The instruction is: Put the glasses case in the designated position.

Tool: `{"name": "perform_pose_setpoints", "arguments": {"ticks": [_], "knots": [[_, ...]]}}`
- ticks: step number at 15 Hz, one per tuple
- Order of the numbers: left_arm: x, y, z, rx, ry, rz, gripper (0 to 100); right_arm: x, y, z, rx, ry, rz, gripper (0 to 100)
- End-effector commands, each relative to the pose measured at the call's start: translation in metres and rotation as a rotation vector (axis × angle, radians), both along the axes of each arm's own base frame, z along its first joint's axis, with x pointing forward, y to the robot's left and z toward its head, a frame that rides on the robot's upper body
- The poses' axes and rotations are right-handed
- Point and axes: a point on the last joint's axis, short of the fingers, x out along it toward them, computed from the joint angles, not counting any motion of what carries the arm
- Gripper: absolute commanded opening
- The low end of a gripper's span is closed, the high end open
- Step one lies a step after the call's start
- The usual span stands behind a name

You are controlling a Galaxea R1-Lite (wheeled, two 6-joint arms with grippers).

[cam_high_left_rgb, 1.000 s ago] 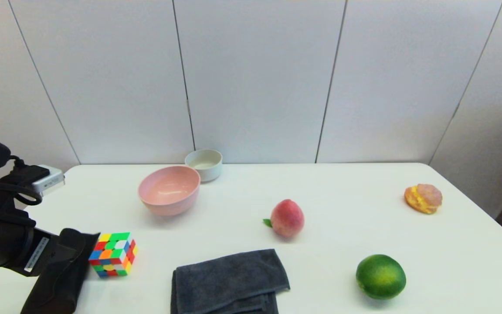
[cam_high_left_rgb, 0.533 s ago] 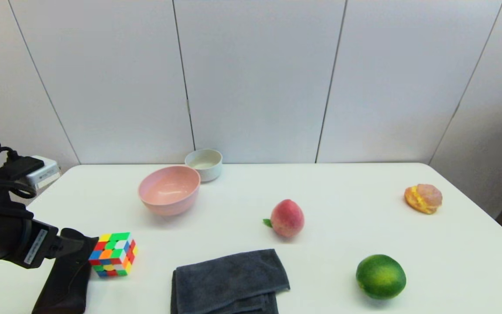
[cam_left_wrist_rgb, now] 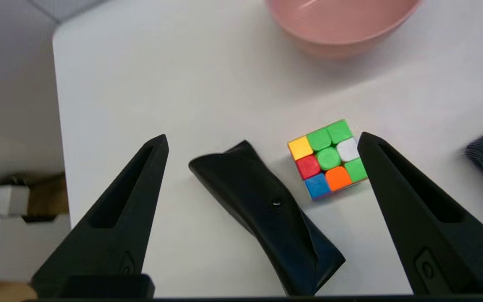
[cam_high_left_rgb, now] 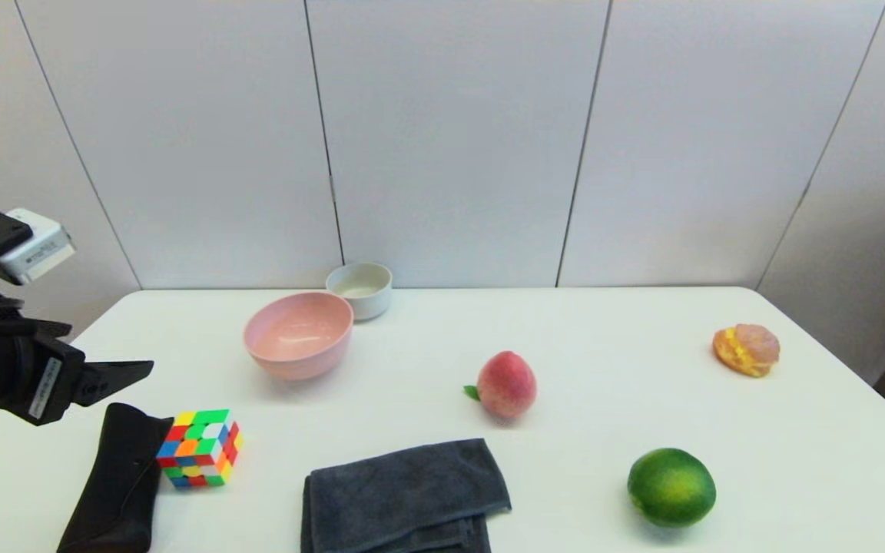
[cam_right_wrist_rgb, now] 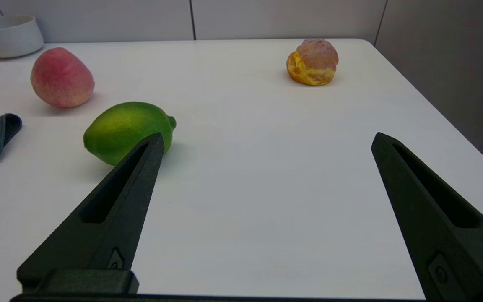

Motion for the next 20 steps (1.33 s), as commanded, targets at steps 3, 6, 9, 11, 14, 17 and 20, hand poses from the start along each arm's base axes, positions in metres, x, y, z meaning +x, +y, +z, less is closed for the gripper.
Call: {"name": "perform_pose_setpoints", "arguments": {"ticks": [3,6,9,11,14,17,20], "knots": [[-0.046,0.001,0.023,0.119,-0.159,-0.098,100,0.000,0.000,0.000,-0.002,0.001,-0.001,100],[-0.074,0.002,0.022,0.158,-0.139,-0.109,100,0.000,0.000,0.000,0.001,0.001,0.001,100],[-0.108,0.004,0.018,0.188,-0.113,-0.106,100,0.000,0.000,0.000,0.001,0.001,-0.001,100],[-0.125,0.004,0.015,0.215,-0.110,-0.108,100,0.000,0.000,0.000,0.001,0.001,-0.001,100],[-0.141,0.005,0.005,0.229,-0.135,-0.073,100,0.000,0.000,0.000,0.001,0.001,-0.001,100],[-0.144,0.005,0.002,0.214,-0.233,-0.025,100,0.000,0.000,0.000,0.001,0.001,-0.001,100],[-0.149,0.005,0.003,0.202,-0.359,-0.002,100,0.000,0.000,0.000,0.001,0.001,-0.001,100]]}}
